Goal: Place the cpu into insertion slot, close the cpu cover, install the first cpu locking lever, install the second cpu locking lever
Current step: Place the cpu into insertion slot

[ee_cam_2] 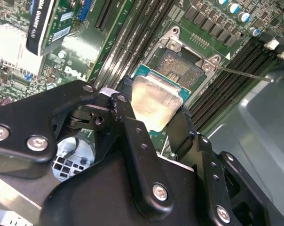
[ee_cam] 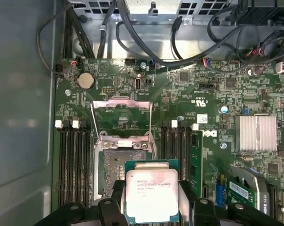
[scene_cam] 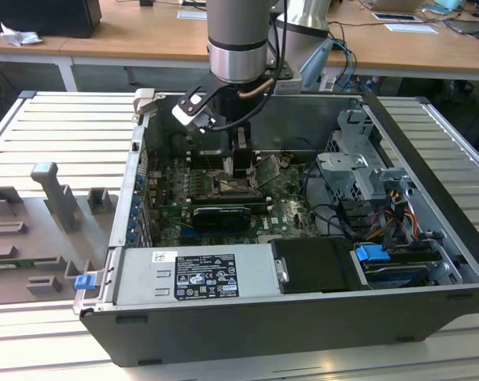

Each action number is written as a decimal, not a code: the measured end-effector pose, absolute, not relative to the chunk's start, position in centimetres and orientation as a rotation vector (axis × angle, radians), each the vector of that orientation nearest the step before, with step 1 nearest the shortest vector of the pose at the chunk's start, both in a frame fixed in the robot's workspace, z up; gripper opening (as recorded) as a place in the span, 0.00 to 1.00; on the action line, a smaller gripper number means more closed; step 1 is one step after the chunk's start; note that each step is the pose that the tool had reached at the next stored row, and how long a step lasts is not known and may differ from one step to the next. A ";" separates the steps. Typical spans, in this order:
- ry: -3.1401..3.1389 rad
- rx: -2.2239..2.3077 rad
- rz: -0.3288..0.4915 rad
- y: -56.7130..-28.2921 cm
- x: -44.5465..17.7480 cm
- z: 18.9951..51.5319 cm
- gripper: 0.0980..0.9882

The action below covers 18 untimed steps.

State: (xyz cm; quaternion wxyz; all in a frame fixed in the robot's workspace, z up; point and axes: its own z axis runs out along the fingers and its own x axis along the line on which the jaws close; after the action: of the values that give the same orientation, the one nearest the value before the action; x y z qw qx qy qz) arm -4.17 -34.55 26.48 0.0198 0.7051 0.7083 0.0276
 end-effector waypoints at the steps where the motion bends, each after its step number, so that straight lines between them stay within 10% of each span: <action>1: 2.199 2.189 0.083 -34.5 -4.2 26.3 0.49; 18: 2.200 2.194 0.077 -34.1 -4.2 25.3 0.49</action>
State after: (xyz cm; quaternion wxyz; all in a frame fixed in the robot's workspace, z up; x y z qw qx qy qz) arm -4.17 -34.12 25.34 0.0170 0.7058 0.7078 0.0246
